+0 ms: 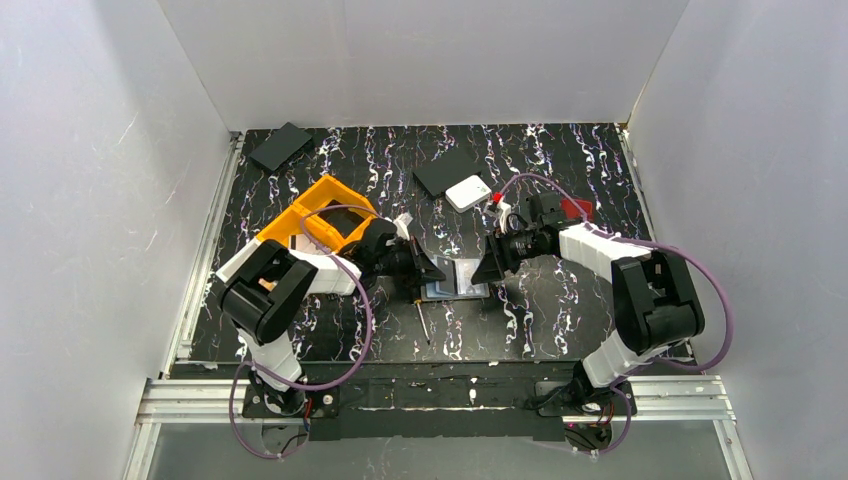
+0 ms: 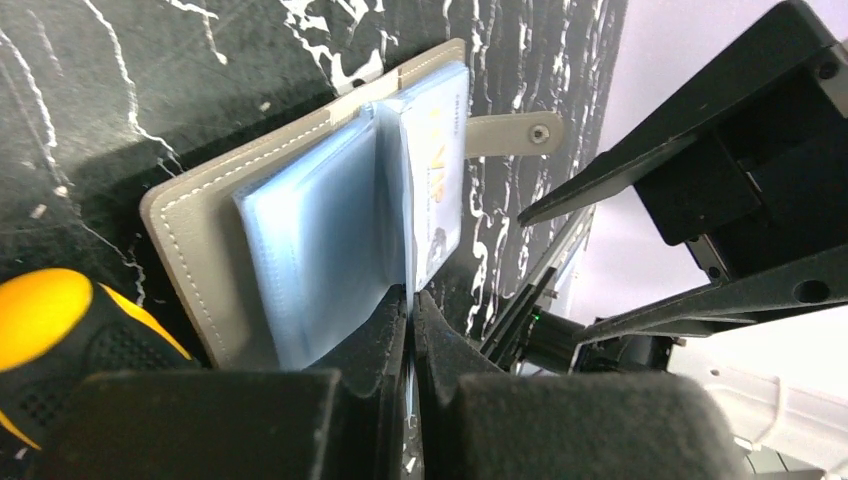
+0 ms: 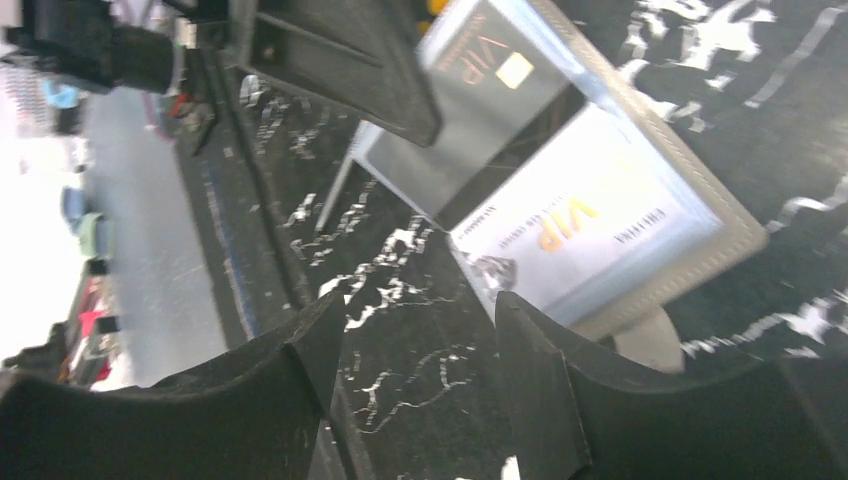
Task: Take the credit cards out of the card holder
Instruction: Remove the credit card from the card holder.
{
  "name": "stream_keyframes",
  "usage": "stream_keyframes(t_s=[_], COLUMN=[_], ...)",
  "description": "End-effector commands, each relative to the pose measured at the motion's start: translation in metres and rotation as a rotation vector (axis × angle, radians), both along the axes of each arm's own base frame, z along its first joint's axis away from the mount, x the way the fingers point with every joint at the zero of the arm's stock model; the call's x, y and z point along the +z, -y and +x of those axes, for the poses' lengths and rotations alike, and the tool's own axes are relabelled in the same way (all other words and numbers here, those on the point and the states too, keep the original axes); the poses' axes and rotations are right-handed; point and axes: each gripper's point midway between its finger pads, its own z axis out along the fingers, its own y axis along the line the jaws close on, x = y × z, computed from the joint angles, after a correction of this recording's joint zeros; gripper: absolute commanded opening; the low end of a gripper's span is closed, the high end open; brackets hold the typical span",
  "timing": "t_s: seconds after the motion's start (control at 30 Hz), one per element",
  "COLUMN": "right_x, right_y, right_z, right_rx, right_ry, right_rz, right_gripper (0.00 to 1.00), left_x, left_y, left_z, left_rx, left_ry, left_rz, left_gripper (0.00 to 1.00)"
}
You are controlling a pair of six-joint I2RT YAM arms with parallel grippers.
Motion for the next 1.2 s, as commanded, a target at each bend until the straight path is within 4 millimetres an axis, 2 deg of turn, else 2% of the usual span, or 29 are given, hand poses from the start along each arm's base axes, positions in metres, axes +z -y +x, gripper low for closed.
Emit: stream_keyframes(t_s=[0.0, 0.2, 0.3, 0.47, 0.57, 0.9, 1.17], right_x=[0.029, 0.034, 0.031, 0.026, 0.030, 0.051, 0.052], right_y=[-0.017, -0.022, -0.022, -0.012, -0.005, -0.008, -0.004], right_z=[-0.017, -0.019, -0.010, 0.003, 0.011, 0.002, 0.006], right_rx=[0.108, 0.074, 0.015, -0.070, -0.114, -0.056, -0.081], right_ry=[-0.085, -0.176, -0.171, -0.176, -0.189, -0.251, -0.287], right_rz=[0.191, 0.243, 0.234, 0.202, 0.240, 0.350, 0.369], right_gripper=[0.66, 0.63, 0.62, 0.60, 0.59, 0.58, 0.57], left_x=[0.044, 0.058, 0.066, 0.077, 0.082, 0.095, 0.103], left_y=[0.008, 0.016, 0.019, 0.022, 0.026, 0.035, 0.042], left_z=[-0.001, 0.001, 0.002, 0.006, 0.009, 0.010, 0.004], left_rx=[-0.034, -0.032, -0.028, -0.019, -0.011, -0.031, -0.068], left_ry=[0.088, 0.103, 0.110, 0.120, 0.116, 0.124, 0.141], left_rz=[-0.139, -0.237, -0.281, -0.328, -0.370, -0.474, -0.498], left_gripper=[0.00, 0.00, 0.00, 0.00, 0.00, 0.00, 0.00])
